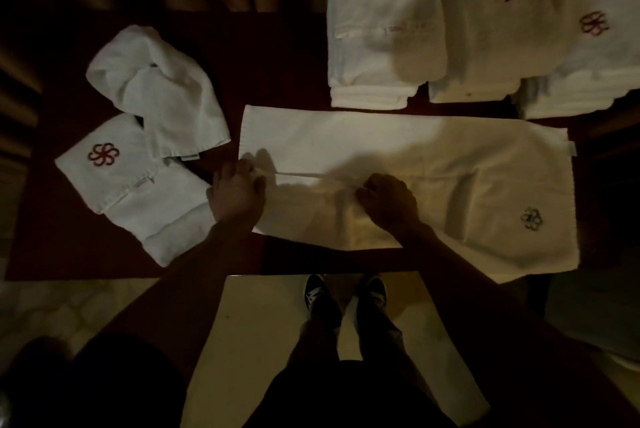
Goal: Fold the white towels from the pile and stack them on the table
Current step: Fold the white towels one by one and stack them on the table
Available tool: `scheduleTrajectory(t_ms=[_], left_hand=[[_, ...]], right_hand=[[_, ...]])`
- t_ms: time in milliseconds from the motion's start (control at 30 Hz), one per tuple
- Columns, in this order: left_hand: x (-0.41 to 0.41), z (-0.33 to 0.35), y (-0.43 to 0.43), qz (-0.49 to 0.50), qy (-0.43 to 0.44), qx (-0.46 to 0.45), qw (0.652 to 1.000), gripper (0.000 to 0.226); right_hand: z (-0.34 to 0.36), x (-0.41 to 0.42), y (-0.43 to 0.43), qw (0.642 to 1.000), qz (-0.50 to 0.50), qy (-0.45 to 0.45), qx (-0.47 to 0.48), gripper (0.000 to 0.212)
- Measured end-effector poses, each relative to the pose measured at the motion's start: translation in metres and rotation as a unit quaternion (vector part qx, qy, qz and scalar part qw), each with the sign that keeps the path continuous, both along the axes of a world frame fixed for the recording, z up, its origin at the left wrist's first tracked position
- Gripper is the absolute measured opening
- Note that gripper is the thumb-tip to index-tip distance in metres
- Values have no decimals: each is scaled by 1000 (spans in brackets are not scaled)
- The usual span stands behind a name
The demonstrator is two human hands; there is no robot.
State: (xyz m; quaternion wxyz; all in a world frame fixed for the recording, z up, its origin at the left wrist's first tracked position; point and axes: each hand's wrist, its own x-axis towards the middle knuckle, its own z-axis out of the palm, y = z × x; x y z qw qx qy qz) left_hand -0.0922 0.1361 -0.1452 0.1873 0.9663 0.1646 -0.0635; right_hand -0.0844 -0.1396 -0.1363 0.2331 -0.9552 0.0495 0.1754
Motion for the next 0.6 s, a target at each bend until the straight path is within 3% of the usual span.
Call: scheduleTrajectory(t_ms=[233, 400, 600], left_hand=[[14, 23, -49, -101, -55, 15, 993, 58], [10, 30, -107, -197, -88, -20, 976, 49], [-3, 33, -221, -342, -82, -77, 933, 39]], right_hand=[[16, -10, -32, 999, -17, -41, 19, 46], [29, -25, -86, 997, -32, -65, 33, 45], [34, -74, -182, 991, -97, -85, 35, 43]])
